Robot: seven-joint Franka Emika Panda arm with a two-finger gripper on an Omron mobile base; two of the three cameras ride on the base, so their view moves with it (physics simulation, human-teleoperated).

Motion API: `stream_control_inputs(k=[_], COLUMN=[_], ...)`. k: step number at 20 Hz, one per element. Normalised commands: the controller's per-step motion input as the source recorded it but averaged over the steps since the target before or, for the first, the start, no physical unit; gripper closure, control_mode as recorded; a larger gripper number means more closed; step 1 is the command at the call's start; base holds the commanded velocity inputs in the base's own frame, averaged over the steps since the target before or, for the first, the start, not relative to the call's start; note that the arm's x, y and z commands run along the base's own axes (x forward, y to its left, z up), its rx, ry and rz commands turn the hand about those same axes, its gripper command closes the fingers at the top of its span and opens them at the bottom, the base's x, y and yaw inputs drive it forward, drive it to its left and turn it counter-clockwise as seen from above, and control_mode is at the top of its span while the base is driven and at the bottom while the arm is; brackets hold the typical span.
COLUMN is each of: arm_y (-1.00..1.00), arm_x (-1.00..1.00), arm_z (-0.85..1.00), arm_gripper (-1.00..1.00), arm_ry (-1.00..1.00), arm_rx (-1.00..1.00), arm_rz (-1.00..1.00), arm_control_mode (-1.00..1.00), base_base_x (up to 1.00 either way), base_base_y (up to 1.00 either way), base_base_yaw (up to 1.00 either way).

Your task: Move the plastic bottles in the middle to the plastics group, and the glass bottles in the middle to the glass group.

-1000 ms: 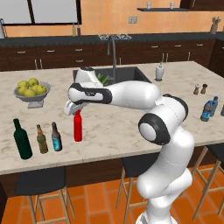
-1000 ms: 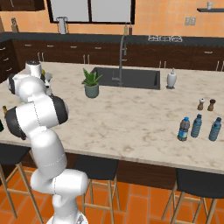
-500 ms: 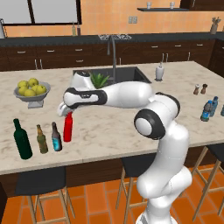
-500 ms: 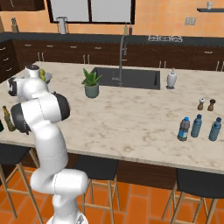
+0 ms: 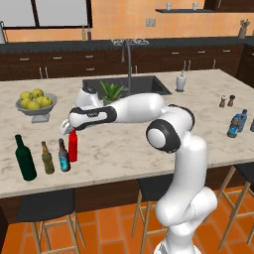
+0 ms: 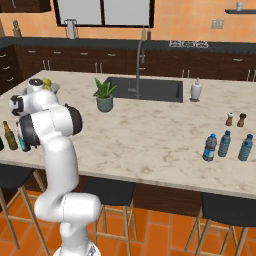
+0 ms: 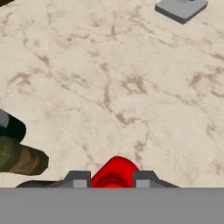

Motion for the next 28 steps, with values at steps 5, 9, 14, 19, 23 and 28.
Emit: stream_control_inputs(k=[5, 9, 14, 19, 23, 28], arm_y=[0.01, 0.01, -0.04, -0.04, -0.41, -0.78], arm_x=[0.14, -0.27, -0.32, -0.1, -0.01, -0.45], arm_z=[-0.44, -0.31, -0.01, 0.38, 0.4, 0.23], arm_gripper=[1.0, -1.0, -1.0, -1.0, -1.0, -1.0], arm_ry=[0.0, 0.0, -0.01, -0.04, 0.0, 0.0], arm_rx=[0.0, 0.0, 0.0, 0.0, 0.0, 0.0], arm_rz=[0.0, 0.0, 0.0, 0.0, -0.02, -0.01], arm_control_mode=[-1.0, -1.0, -1.0, -1.0, -1.0, -1.0], base_base_x=[0.0, 0.0, 0.0, 0.0, 0.0, 0.0], base_base_y=[0.0, 0.0, 0.0, 0.0, 0.0, 0.0], base_base_yaw=[0.0, 0.0, 0.0, 0.0, 0.0, 0.0])
